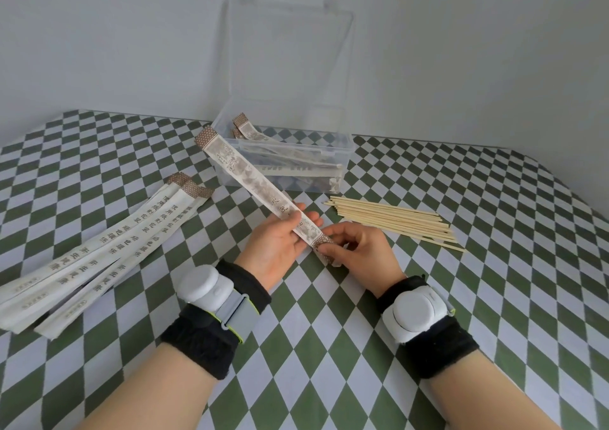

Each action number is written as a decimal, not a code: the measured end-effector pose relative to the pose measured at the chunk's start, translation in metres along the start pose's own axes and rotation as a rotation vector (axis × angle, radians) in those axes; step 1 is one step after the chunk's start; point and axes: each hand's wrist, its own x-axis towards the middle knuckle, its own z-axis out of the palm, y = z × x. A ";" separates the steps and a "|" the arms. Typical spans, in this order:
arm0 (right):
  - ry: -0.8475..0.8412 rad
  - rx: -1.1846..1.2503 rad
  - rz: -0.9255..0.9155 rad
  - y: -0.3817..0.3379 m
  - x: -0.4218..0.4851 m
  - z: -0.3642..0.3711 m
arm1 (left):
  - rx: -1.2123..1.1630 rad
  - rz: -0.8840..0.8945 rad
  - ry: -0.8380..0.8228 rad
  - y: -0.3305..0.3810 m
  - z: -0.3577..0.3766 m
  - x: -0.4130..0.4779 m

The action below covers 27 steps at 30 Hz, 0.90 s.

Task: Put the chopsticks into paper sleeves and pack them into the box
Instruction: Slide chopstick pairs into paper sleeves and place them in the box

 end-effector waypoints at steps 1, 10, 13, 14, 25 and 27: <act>-0.004 0.002 -0.004 0.001 0.001 0.000 | 0.010 -0.006 0.007 -0.002 0.002 0.000; 0.014 -0.088 -0.079 0.002 0.001 0.000 | 0.042 -0.009 0.031 -0.002 0.005 0.003; 0.192 -0.273 -0.095 0.005 0.004 -0.002 | -0.078 0.033 0.073 0.005 -0.002 0.006; 0.265 -0.343 -0.080 0.008 0.005 -0.006 | -0.114 0.049 0.114 0.007 -0.004 0.008; 0.112 -1.051 0.132 0.012 0.014 -0.056 | -0.305 0.086 0.312 0.011 -0.012 0.014; 0.051 -1.066 0.177 0.006 0.017 -0.058 | -0.289 0.083 0.308 0.011 -0.011 0.013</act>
